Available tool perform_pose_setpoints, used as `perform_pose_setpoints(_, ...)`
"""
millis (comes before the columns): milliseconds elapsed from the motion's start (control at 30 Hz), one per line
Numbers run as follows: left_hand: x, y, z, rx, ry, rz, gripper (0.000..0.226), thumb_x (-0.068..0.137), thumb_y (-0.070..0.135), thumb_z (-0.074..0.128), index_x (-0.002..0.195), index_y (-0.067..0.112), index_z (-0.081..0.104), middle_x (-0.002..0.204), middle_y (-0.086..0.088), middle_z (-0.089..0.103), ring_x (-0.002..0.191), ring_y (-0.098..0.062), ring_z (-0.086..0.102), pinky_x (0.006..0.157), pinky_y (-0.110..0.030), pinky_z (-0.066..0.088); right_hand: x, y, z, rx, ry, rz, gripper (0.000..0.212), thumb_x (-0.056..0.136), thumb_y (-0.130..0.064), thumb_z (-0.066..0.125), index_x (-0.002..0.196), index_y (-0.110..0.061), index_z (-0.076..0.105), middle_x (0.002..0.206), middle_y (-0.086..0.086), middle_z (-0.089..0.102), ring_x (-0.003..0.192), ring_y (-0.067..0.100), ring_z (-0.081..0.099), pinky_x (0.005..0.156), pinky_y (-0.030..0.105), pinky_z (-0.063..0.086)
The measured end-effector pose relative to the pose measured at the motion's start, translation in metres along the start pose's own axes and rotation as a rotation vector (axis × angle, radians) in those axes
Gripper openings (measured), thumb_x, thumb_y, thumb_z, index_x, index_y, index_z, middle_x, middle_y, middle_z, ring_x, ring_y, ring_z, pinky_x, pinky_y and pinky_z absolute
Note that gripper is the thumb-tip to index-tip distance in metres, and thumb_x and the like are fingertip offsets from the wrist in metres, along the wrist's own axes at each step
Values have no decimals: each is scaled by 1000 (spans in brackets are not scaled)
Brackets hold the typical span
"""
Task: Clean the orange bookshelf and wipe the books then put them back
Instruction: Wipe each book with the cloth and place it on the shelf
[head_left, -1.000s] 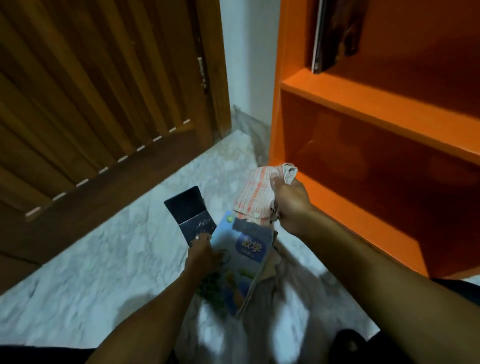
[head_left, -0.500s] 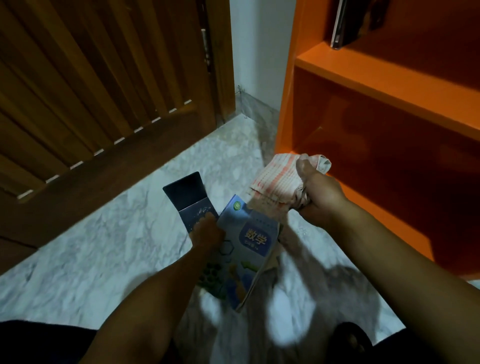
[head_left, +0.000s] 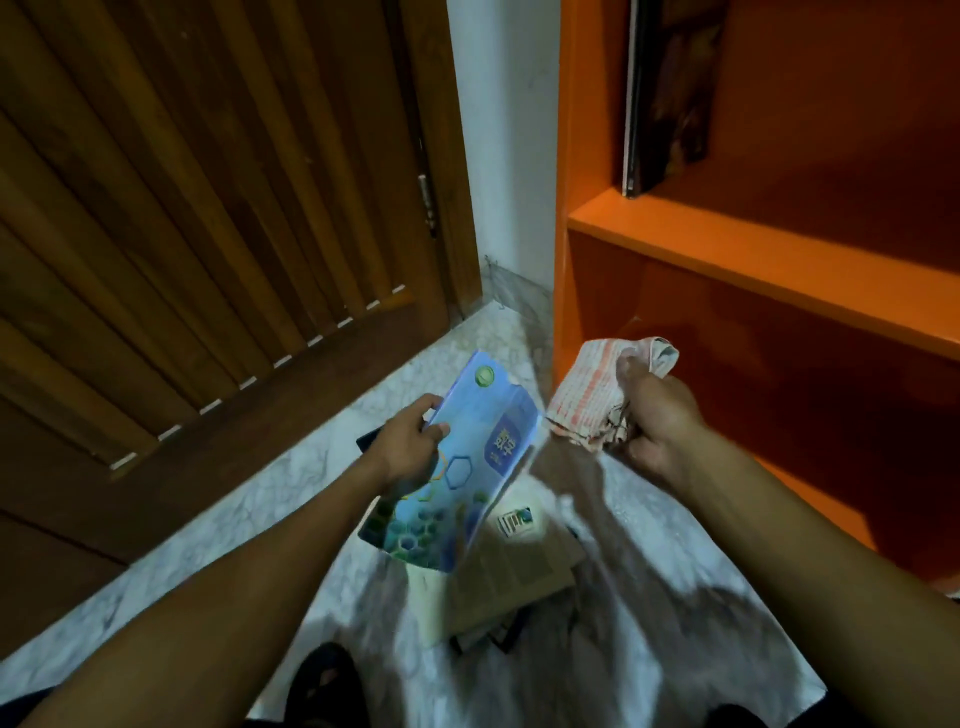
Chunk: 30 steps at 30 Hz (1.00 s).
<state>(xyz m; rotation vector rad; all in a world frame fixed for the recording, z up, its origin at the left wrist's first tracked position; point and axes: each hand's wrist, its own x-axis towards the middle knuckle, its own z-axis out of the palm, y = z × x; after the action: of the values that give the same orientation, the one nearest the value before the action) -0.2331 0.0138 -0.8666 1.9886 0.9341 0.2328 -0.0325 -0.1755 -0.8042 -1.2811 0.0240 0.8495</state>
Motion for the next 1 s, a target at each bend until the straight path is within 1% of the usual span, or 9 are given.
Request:
perform_pose_setpoints(133,-20,48,-46,-140,97,88,16,99,19,54,97,32,62,65,-21,58,49,-16,47,55,-30,39,-5,-7,8,-130,93,-387,14,104,-26,48,106,-19,61,94,-4,67,79,14,62,54,18,52)
perform_pose_setpoints(233,-40,72,-63,-283,102,132,18,104,19,48,107,29,62,79,-37,59,72,-28,53,68,-37,40,-3,-12,14,-111,106,-544,16,103,-25,50,109,-19,63,98,-9,66,85,7,62,69,21,50)
perform_pose_setpoints(300,-51,84,-64,-378,132,135,20,106,13,41,108,22,59,69,-15,69,54,-23,62,61,-24,47,-2,-16,19,-79,54,-641,23,103,-22,51,121,-14,62,112,-5,67,97,8,66,84,24,54)
perform_pose_setpoints(367,-59,94,-60,-460,102,123,20,106,9,38,110,15,57,78,3,76,67,-15,73,56,-24,53,-3,-20,23,-122,-46,-809,30,102,-18,51,131,-14,60,132,-2,63,124,11,58,109,34,45)
perform_pose_setpoints(433,-64,103,-53,-515,43,103,20,106,9,38,114,12,57,89,2,77,77,-15,75,58,-24,57,-1,-19,26,-408,-113,-949,47,99,-13,46,138,-39,52,151,-4,47,145,17,35,120,50,26)
perform_pose_setpoints(533,-63,114,-42,-541,24,100,20,106,12,40,115,15,58,93,-3,77,80,-22,74,62,-31,60,-1,-2,29,-670,-206,-908,69,99,-5,43,136,-62,37,160,-15,25,152,14,11,122,55,10)
perform_pose_setpoints(700,-56,125,-28,-696,89,89,19,105,17,43,113,19,61,103,-7,73,86,-27,69,75,-39,58,-28,37,35,-461,-451,-826,53,99,10,41,145,-14,48,150,-9,47,142,6,38,121,36,27)
perform_pose_setpoints(867,-43,122,-34,-813,292,-1,19,106,21,41,108,20,60,98,-5,73,75,-21,70,65,-34,59,-56,66,24,-541,-628,-724,62,88,21,36,138,-10,55,144,-4,55,137,7,45,113,22,35)
perform_pose_setpoints(1000,-40,109,-47,-755,397,-12,20,107,21,40,109,18,60,107,-8,71,90,-28,69,79,-42,57,-58,74,14,-725,-723,-608,54,92,13,40,135,-13,59,140,-4,58,133,2,49,112,19,36)
